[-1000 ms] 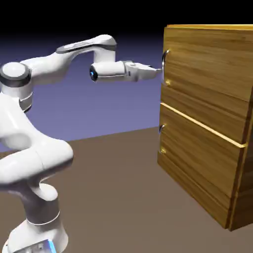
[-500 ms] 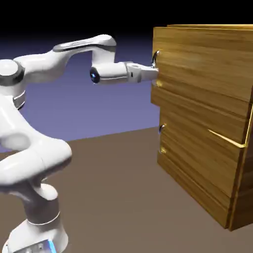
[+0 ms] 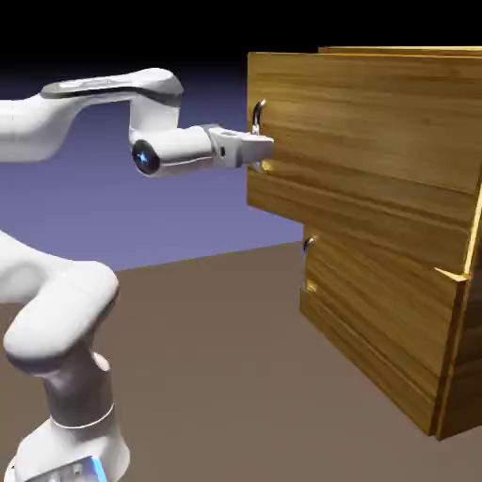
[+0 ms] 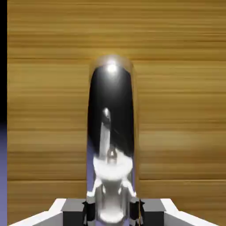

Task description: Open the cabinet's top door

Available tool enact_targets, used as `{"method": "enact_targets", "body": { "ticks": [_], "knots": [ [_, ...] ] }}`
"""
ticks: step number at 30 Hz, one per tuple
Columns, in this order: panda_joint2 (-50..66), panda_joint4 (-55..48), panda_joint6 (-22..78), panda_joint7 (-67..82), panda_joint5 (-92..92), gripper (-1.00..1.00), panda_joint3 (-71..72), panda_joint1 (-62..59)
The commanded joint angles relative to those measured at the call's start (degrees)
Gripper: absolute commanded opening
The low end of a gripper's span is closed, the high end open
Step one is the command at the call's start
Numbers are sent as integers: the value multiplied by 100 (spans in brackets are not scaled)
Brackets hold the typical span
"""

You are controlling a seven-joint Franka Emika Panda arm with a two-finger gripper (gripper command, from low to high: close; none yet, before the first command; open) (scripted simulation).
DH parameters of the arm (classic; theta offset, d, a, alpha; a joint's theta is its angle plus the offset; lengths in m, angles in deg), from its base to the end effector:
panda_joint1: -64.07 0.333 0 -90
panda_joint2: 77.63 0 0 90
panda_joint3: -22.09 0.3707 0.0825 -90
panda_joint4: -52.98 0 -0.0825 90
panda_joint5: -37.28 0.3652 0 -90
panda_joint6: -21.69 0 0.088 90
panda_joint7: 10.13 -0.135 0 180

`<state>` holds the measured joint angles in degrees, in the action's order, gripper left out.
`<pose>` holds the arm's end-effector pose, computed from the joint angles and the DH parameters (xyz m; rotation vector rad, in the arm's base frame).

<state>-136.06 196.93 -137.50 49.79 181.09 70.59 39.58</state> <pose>0.2889 0.2112 0.5809 -1.7609 0.3586 -1.4996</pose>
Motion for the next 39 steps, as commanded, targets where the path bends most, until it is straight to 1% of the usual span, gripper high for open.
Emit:
{"method": "enact_targets", "body": {
  "ticks": [1,11,18,23,29,34,39],
  "knots": [
    [-62,164,73,-37,-139,-100,-176,208],
    [-1129,1750,773,-738,-2200,-100,-2158,2162],
    [-2099,2498,1250,-1514,-3944,-100,-3369,2819],
    [-2778,2861,1791,-2067,-5190,-100,-4209,2867],
    [-3415,3079,2715,-2546,-6651,-100,-5405,2570],
    [-3626,3039,3528,-2716,-7685,-100,-6444,2249],
    [-3573,2806,4349,-2748,-8613,-100,-7482,2023]
  ]
}}
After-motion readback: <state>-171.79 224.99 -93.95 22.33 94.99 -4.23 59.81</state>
